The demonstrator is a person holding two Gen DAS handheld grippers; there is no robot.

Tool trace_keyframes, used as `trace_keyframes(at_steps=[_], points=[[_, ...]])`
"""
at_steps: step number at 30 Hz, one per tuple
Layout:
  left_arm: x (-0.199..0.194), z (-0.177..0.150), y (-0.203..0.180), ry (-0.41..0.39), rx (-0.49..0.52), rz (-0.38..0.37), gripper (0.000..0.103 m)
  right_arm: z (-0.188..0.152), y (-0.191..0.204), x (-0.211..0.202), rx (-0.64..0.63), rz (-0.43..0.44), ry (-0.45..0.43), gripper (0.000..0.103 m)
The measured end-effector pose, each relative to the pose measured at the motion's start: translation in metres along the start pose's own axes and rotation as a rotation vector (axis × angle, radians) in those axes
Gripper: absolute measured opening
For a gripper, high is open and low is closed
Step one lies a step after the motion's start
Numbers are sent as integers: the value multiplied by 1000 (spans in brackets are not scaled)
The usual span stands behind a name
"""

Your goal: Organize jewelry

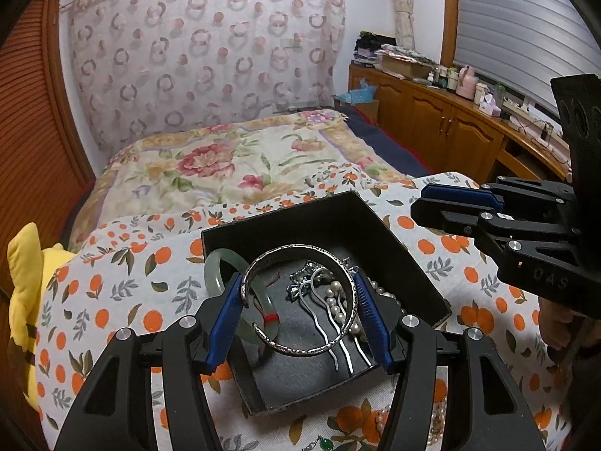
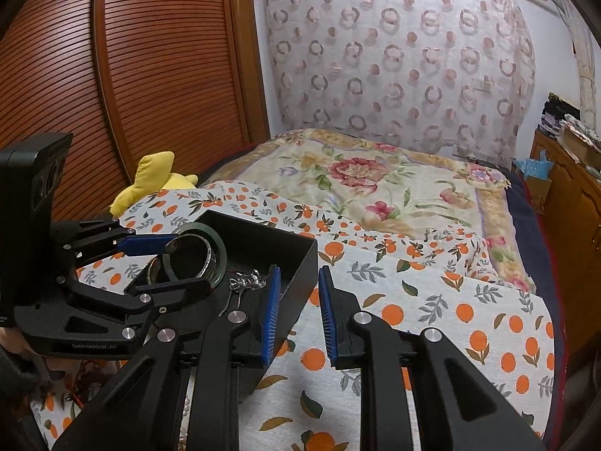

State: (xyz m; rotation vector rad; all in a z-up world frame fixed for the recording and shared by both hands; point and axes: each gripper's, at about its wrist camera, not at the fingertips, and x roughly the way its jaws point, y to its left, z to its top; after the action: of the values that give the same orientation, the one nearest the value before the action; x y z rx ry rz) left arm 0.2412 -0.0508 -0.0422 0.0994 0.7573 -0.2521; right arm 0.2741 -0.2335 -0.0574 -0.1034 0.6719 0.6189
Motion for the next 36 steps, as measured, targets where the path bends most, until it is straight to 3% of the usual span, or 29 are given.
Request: trace_keyframes(at_steps=[14, 16, 21, 25, 36], points=[[-30, -8, -3, -48, -14, -12, 58, 5, 11, -20, -40, -14, -16, 23], [-39, -15, -1, -57, -18, -14, 65, 2, 18, -29, -53, -8, -16, 23], [-61, -41, 5, -59, -36, -15, 67, -22, 33, -41, -77, 8, 26, 23], [-76, -65, 14, -54, -49, -1, 76, -43, 43, -43, -81, 12, 66, 28], [-95, -113, 29, -10, -82, -5, 77, -83, 69, -48, -50, 8, 120, 28]])
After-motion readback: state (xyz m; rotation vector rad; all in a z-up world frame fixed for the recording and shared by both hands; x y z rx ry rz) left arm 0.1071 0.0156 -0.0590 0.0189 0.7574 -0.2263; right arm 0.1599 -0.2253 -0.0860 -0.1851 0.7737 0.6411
